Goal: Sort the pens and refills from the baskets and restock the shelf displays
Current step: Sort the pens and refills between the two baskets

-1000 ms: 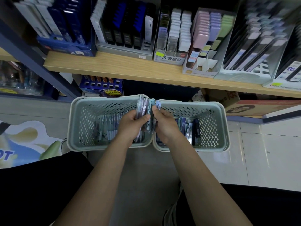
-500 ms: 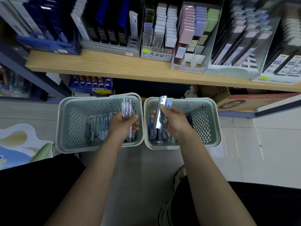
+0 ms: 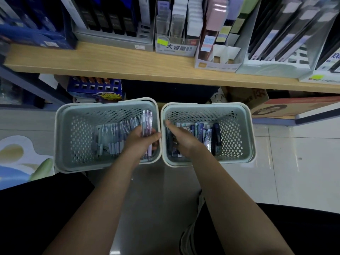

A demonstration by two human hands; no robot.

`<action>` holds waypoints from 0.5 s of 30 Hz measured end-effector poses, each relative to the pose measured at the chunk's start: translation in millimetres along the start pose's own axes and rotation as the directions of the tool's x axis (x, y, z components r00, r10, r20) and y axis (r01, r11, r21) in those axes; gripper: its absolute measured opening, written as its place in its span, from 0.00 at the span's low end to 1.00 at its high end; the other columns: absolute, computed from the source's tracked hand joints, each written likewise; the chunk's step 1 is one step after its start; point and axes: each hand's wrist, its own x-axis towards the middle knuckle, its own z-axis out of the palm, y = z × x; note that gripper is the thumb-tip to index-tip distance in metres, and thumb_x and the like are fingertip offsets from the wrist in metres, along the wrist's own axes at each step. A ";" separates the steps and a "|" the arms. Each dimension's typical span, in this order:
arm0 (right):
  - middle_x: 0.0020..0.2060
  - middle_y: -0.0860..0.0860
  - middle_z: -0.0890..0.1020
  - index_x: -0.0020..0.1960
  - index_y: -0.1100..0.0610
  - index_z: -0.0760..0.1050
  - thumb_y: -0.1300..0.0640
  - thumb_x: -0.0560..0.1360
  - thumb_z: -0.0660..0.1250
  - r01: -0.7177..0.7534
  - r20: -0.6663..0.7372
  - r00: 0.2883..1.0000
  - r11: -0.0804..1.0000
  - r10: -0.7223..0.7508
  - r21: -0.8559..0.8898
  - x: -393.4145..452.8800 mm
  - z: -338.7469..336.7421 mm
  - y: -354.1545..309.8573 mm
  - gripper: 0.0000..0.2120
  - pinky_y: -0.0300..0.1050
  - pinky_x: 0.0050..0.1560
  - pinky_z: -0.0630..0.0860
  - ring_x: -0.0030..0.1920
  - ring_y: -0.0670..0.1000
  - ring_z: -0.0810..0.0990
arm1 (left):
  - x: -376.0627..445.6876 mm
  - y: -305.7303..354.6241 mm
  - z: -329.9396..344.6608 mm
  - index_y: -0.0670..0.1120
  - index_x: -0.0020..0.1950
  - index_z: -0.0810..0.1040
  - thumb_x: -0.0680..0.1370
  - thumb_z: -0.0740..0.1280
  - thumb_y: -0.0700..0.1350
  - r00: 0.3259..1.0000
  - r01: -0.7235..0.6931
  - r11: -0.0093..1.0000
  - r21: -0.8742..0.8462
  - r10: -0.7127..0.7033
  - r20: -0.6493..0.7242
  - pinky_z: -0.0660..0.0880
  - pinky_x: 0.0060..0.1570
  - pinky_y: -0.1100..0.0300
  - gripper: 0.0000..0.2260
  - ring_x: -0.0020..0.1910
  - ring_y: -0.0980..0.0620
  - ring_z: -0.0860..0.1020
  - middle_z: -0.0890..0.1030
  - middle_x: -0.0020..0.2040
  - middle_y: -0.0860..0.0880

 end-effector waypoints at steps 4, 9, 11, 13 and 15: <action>0.66 0.48 0.78 0.70 0.53 0.74 0.29 0.67 0.71 0.075 -0.102 0.991 0.995 -0.082 -0.066 -7.4 6.2 -0.9 0.40 0.55 0.69 0.68 0.67 0.52 0.74 | 2.1 -2.8 -1.7 0.42 0.54 0.80 0.78 0.73 0.42 1.000 0.009 0.999 -0.042 -0.009 0.019 0.80 0.44 0.51 0.07 0.39 0.48 0.82 0.84 0.43 0.42; 0.40 0.48 0.83 0.47 0.57 0.80 0.46 0.74 0.72 0.317 -0.407 0.844 0.937 -0.350 -0.148 -17.0 17.4 -18.8 0.14 0.47 0.49 0.76 0.42 0.47 0.81 | -2.2 1.0 -11.0 0.39 0.53 0.80 0.82 0.65 0.38 0.998 0.001 0.988 -0.153 0.008 0.056 0.82 0.42 0.56 0.05 0.39 0.50 0.84 0.86 0.46 0.43; 0.31 0.48 0.80 0.41 0.59 0.78 0.53 0.77 0.71 0.367 -0.348 0.851 0.919 -0.393 -0.142 -24.3 33.5 -31.5 0.11 0.45 0.39 0.76 0.33 0.47 0.78 | -4.3 5.2 -18.3 0.40 0.52 0.81 0.82 0.65 0.39 0.996 -0.020 0.980 -0.197 0.036 0.077 0.82 0.44 0.53 0.06 0.40 0.47 0.85 0.87 0.47 0.43; 0.32 0.49 0.81 0.44 0.58 0.79 0.50 0.78 0.70 0.362 -0.165 0.903 0.910 -0.396 -0.201 -36.5 55.9 -43.8 0.12 0.42 0.34 0.77 0.33 0.46 0.81 | -8.4 11.3 -26.0 0.42 0.52 0.82 0.82 0.65 0.39 0.990 -0.048 0.972 -0.231 0.078 0.119 0.82 0.45 0.53 0.06 0.41 0.46 0.85 0.87 0.44 0.44; 0.35 0.49 0.83 0.47 0.54 0.79 0.45 0.78 0.68 0.343 -0.020 0.931 0.892 -0.365 -0.296 -39.6 74.1 -47.8 0.12 0.40 0.32 0.76 0.36 0.46 0.83 | -14.9 18.2 -34.3 0.43 0.51 0.83 0.82 0.65 0.38 0.981 -0.066 0.966 -0.250 0.109 0.162 0.82 0.42 0.56 0.07 0.42 0.47 0.85 0.87 0.43 0.44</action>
